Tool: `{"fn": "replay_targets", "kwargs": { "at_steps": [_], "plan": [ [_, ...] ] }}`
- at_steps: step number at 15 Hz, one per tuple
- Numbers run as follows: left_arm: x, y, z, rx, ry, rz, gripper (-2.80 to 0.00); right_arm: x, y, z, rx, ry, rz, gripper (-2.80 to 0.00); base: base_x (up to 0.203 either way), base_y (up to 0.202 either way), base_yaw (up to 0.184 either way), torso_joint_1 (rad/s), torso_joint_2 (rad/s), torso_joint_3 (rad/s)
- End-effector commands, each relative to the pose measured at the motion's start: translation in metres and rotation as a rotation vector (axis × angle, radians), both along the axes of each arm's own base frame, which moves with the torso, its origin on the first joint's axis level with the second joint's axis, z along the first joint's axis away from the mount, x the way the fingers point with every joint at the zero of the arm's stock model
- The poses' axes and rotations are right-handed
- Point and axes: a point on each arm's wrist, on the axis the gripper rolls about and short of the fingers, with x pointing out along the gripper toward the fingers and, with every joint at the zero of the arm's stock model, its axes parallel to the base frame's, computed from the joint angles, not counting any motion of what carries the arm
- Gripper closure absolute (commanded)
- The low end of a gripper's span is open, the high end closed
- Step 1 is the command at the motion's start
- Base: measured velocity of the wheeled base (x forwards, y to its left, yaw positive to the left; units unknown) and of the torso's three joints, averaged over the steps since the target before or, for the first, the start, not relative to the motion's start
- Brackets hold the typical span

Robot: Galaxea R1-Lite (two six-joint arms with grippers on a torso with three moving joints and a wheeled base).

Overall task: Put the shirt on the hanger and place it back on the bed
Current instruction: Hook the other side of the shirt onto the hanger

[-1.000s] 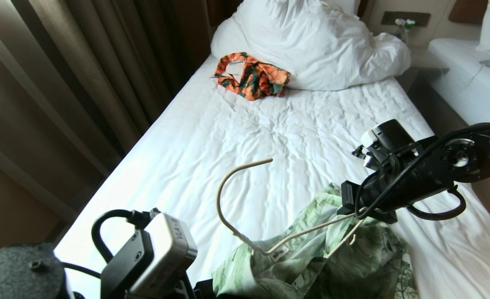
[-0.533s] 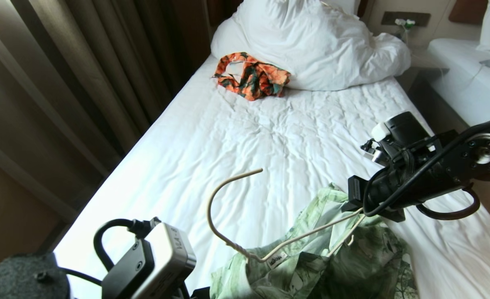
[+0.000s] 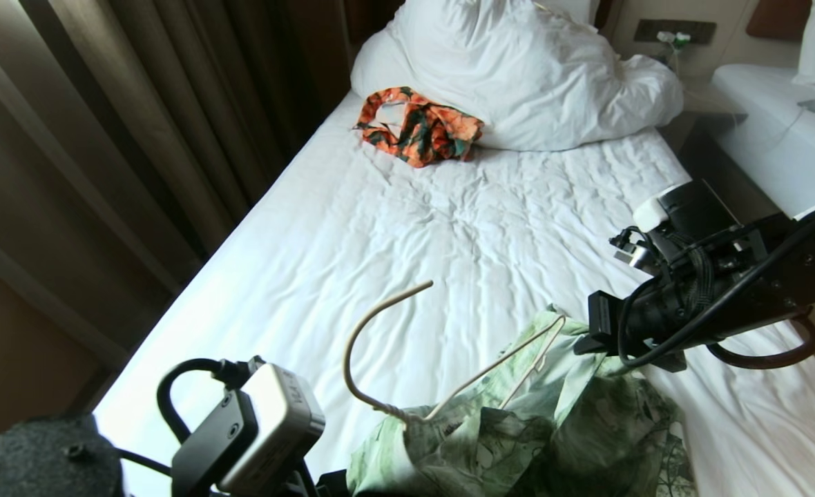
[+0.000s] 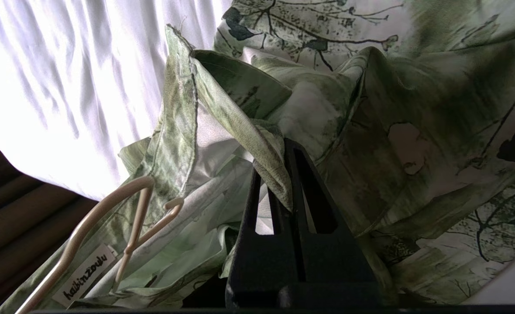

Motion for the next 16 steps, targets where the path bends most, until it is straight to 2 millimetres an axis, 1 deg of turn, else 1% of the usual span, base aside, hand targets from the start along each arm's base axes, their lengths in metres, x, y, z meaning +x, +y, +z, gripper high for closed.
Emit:
{"fn": "replay_targets", "kwargs": {
  "at_steps": [1, 4, 9, 12, 14, 16],
  "plan": [
    [0.001, -0.005, -0.004, 0.018, 0.009, -0.003, 0.00, -0.006, -0.003, 0.009, 0.012, -0.026, -0.003, 0.00, 0.000, 0.000, 0.000, 0.000, 0.00, 0.000],
    [0.001, -0.012, -0.011, 0.050, 0.023, -0.018, 0.00, -0.014, -0.006, 0.021, 0.029, -0.067, 0.003, 0.00, 0.000, 0.000, 0.000, 0.000, 0.00, 0.000],
    [-0.002, -0.024, -0.013, 0.068, 0.022, -0.047, 0.00, -0.024, -0.009, 0.036, 0.024, -0.144, 0.047, 0.00, 0.000, 0.000, 0.000, 0.000, 0.00, 0.000],
    [0.001, -0.034, -0.008, 0.056, 0.016, -0.049, 0.00, -0.033, -0.001, 0.047, 0.031, -0.200, 0.106, 0.00, 0.000, 0.000, 0.000, 0.000, 0.00, 0.000],
    [0.004, -0.043, -0.009, 0.062, 0.018, -0.048, 0.00, -0.040, 0.004, 0.057, 0.047, -0.237, 0.140, 0.00, 0.000, 0.000, 0.000, 0.000, 0.00, 0.000],
    [0.009, -0.054, -0.009, 0.065, 0.019, -0.042, 0.00, -0.048, 0.011, 0.073, 0.072, -0.290, 0.177, 0.00, 0.000, 0.000, 0.000, 0.000, 0.00, 0.000]
  ]
}}
